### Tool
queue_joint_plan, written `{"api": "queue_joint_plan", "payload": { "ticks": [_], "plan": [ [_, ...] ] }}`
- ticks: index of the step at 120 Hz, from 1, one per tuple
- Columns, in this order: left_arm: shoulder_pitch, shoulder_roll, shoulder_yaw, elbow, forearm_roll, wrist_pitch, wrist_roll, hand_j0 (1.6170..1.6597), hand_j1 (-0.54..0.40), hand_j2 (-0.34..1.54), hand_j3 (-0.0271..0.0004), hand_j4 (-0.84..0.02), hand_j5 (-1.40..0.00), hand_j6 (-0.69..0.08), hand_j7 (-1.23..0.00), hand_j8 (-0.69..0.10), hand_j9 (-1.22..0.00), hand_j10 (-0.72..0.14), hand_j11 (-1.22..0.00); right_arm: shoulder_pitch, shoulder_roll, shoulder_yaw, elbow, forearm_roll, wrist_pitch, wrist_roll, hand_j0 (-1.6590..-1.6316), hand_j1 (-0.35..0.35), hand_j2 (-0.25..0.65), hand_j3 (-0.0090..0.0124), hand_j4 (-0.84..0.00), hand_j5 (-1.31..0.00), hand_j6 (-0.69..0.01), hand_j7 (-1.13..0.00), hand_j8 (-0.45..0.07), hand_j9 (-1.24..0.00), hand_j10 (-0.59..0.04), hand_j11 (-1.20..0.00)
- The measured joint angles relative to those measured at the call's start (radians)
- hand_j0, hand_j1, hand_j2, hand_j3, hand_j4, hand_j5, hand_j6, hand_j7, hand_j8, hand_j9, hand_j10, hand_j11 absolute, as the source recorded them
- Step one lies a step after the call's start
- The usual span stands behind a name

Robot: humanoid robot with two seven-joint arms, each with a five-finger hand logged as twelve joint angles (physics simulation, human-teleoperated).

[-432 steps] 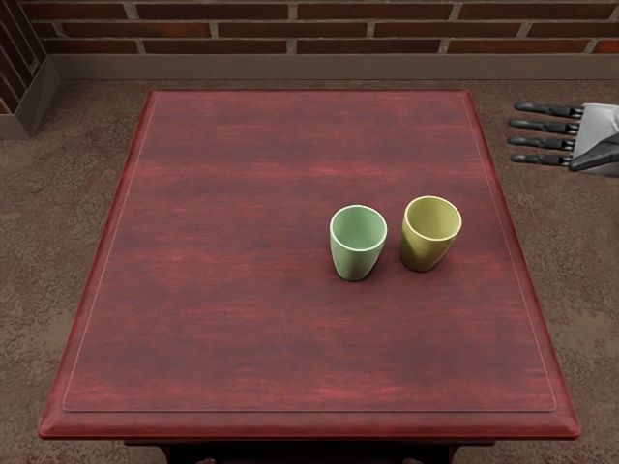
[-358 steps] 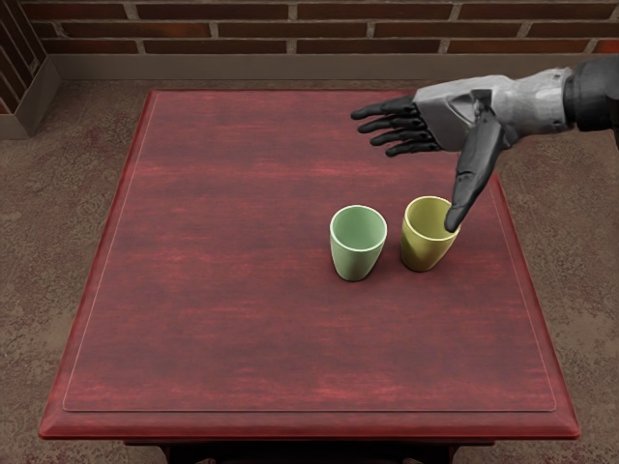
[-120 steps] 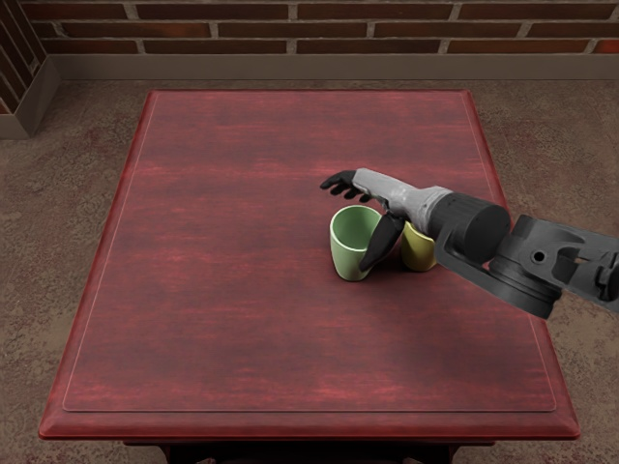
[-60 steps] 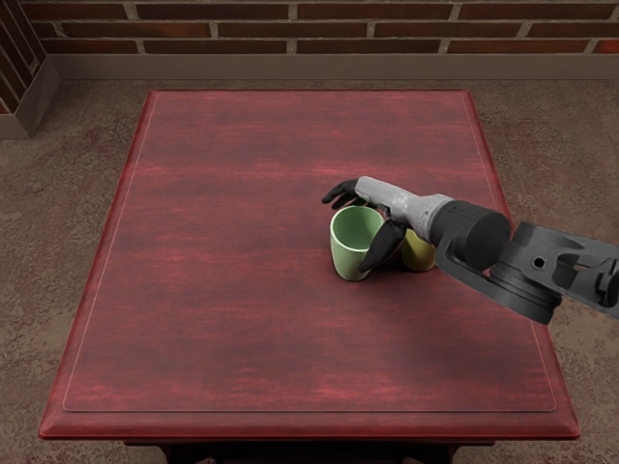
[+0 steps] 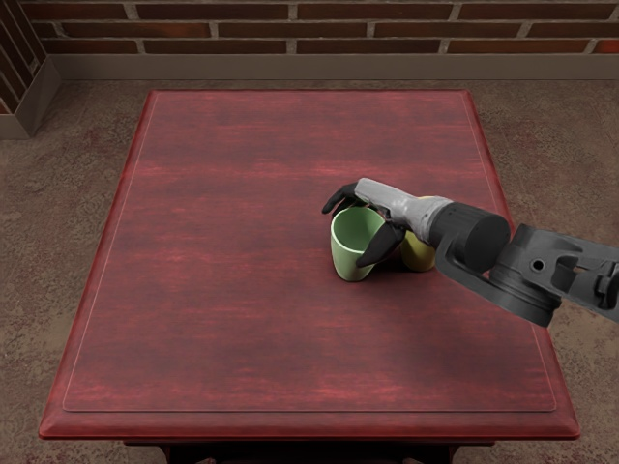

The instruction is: Pick up cup and place in cup with right hand

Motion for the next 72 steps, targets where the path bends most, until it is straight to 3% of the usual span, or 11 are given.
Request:
{"api": "queue_joint_plan", "payload": {
  "ticks": [7,23,45,72],
  "plan": [
    [0.000,0.000,0.000,0.000,0.000,0.000,0.000,1.6581,0.349,0.00,-0.0003,0.000,0.00,0.000,0.00,0.000,0.00,0.000,0.00,0.000,0.001,0.000,0.000,-0.002,-0.001,0.000,-1.6527,0.078,-0.093,-0.0039,-0.443,-0.46,-0.370,-0.51,-0.270,-0.47,-0.314,-0.48],
    [0.000,0.000,0.000,0.000,0.000,0.000,0.000,1.6581,0.349,0.00,-0.0002,0.000,0.00,0.000,0.00,0.000,0.00,0.000,0.00,0.003,0.001,0.004,0.000,0.005,0.000,0.000,-1.6542,0.075,-0.005,0.0002,-0.437,-0.48,-0.411,-0.51,-0.323,-0.48,-0.361,-0.48],
    [0.000,0.000,0.000,0.000,0.000,0.000,0.000,1.6581,0.349,0.00,-0.0001,0.000,0.00,0.000,0.00,0.000,0.00,0.000,0.00,0.020,0.001,0.027,-0.001,0.014,0.008,0.000,-1.6564,0.077,0.048,0.0000,-0.411,-0.51,-0.405,-0.52,-0.336,-0.50,-0.355,-0.51],
    [0.000,0.000,0.000,0.000,0.000,0.000,0.000,1.6581,0.349,0.00,0.0000,0.000,0.00,0.000,0.00,0.000,0.00,0.000,0.00,0.092,-0.006,0.053,-0.001,0.048,0.017,0.000,-1.6577,0.085,0.059,0.0000,-0.399,-0.51,-0.398,-0.51,-0.329,-0.51,-0.344,-0.51]
  ]
}}
